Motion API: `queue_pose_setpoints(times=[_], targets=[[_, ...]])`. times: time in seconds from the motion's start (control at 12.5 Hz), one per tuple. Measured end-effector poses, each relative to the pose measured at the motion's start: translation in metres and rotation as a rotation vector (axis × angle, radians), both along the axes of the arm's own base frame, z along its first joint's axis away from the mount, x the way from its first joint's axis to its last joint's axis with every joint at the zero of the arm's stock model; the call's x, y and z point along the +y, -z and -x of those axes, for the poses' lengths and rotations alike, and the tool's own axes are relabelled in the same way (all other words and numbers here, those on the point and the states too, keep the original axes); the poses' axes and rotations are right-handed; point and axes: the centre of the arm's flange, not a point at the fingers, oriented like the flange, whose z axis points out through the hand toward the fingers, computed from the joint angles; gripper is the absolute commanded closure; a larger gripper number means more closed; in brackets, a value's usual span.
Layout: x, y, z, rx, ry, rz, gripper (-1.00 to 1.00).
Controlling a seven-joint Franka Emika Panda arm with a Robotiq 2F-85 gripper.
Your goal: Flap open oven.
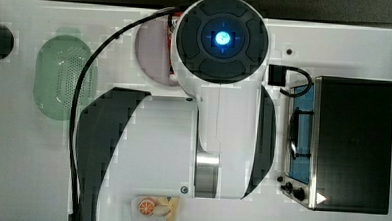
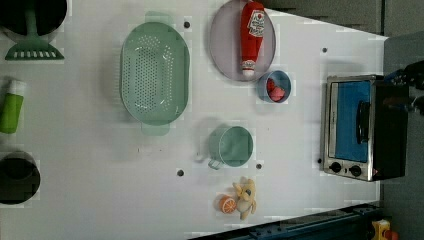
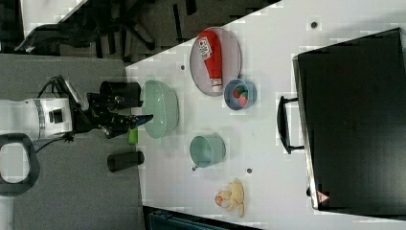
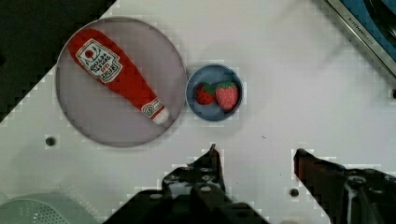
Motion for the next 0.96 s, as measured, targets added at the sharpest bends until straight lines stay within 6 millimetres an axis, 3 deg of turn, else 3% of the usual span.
queue_pose_setpoints(times=[0.08,0.24,0.32,0.48,0.56,0.64,0.96], targets=[[-0.004,0.009,0.038,0.076,0.017,-0.004,-0.59],[-0.017,-0.007,0.108,0.118,0.056,-0.010,-1.00],[-0.022,-0.026,0.130,0.072,0.069,-0.020,-1.00],[-0.030,-0.071,0.152,-0.032,0.085,-0.028,-1.00],[-0.031,-0.088,0.154,-0.069,0.088,-0.032,-0.90],[-0.033,-0.093,0.154,-0.085,0.093,-0.041,-0.65],[-0.039,-0.069,0.145,-0.031,0.109,-0.034,0.32]])
